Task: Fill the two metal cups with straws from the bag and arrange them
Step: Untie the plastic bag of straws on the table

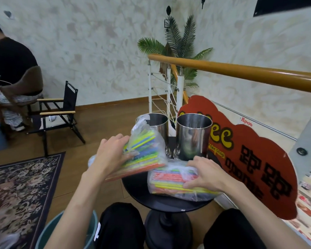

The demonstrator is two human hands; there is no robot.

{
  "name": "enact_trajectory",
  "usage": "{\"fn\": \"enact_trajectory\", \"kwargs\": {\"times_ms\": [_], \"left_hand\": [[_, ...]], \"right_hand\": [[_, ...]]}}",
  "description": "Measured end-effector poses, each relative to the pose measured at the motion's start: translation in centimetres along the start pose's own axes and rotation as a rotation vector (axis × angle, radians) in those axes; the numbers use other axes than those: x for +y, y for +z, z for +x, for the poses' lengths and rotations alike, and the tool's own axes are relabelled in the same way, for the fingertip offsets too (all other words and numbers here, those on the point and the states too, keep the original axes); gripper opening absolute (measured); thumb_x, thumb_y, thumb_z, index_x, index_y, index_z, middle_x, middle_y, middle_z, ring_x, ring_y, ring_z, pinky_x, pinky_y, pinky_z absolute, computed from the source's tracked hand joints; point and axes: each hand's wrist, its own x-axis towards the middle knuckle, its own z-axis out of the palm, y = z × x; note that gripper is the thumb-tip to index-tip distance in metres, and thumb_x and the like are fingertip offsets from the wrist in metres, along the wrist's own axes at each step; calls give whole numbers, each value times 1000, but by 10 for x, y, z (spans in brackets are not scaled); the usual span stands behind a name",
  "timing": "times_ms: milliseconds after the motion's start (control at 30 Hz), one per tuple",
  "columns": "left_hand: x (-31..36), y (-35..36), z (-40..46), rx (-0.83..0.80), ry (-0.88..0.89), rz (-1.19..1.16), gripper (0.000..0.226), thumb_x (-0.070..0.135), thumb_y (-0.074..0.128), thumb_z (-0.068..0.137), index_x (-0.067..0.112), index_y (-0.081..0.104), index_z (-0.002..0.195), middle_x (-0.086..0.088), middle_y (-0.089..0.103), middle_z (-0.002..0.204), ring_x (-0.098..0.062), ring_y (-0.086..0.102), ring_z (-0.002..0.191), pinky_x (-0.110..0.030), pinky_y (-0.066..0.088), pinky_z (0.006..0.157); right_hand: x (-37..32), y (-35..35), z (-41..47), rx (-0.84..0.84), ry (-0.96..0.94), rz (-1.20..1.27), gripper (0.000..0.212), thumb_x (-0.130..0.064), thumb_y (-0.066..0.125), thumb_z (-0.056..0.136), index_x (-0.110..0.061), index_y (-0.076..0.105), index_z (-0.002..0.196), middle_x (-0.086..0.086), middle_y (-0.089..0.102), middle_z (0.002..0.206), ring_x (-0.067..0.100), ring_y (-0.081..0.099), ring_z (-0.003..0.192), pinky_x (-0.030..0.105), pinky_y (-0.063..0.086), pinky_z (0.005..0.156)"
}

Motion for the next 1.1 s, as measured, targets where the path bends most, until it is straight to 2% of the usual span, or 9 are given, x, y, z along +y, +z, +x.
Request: {"fn": "enact_trajectory", "kwargs": {"times_ms": [167,233,333,500,567,667,800,967,1100], "left_hand": [[12,8,5,5,27,-6,35,59,60,90,28,60,106,9,49,92,-20,54,93,-35,27,76],[21,15,7,-21,47,-8,39,59,58,91,27,60,113,8,49,95,-20,54,96,-35,28,77],[37,28,9,-68,84,-15,43,59,57,92,26,59,118,5,53,103,-23,55,105,-36,29,78],[70,52,10,-175,143,38,56,63,56,90,23,55,128,1,55,123,-24,52,118,-37,32,87],[88,61,11,-189,183,34,58,62,57,90,21,53,131,0,55,122,-25,52,119,-37,34,90],[109,68,13,-215,201,-88,77,60,66,85,23,40,148,-1,53,129,-25,49,124,-37,34,96],[102,58,9,-194,175,-135,118,73,72,71,25,13,161,1,38,150,-20,36,139,-36,27,108],[66,38,-10,-216,-21,-30,147,101,46,46,19,4,162,-2,27,156,-22,27,143,-41,25,113],[40,28,-22,-211,-172,-108,140,88,63,60,16,-1,161,-5,24,157,-26,27,142,-45,29,111]], "right_hand": [[23,-18,-25,58,46,-16,43,-61,76,71,-32,55,94,-14,45,95,11,48,95,31,34,65],[34,-30,-38,51,54,20,39,-59,76,71,-35,49,83,-17,47,90,9,47,89,33,37,66],[50,-53,-64,39,112,76,42,-67,70,60,-29,58,74,-15,56,86,7,54,81,39,48,70],[64,-101,-108,310,185,186,45,-68,74,56,-26,61,66,-10,61,68,10,56,66,36,42,60],[57,-115,-113,389,170,227,38,-53,88,66,-23,64,66,-5,62,65,11,57,66,37,40,57],[39,-120,-105,465,100,277,28,-38,87,72,-19,66,72,1,65,72,12,57,65,38,41,58],[20,-117,-79,579,39,334,30,-34,88,72,-25,60,70,-4,59,71,1,54,67,19,34,54],[-9,-109,-36,558,-49,357,34,-41,85,74,-17,61,77,1,59,80,18,55,74,38,40,65],[-26,-84,3,415,-51,160,45,-58,78,74,-20,61,88,-6,56,91,19,55,86,40,46,73]]}}
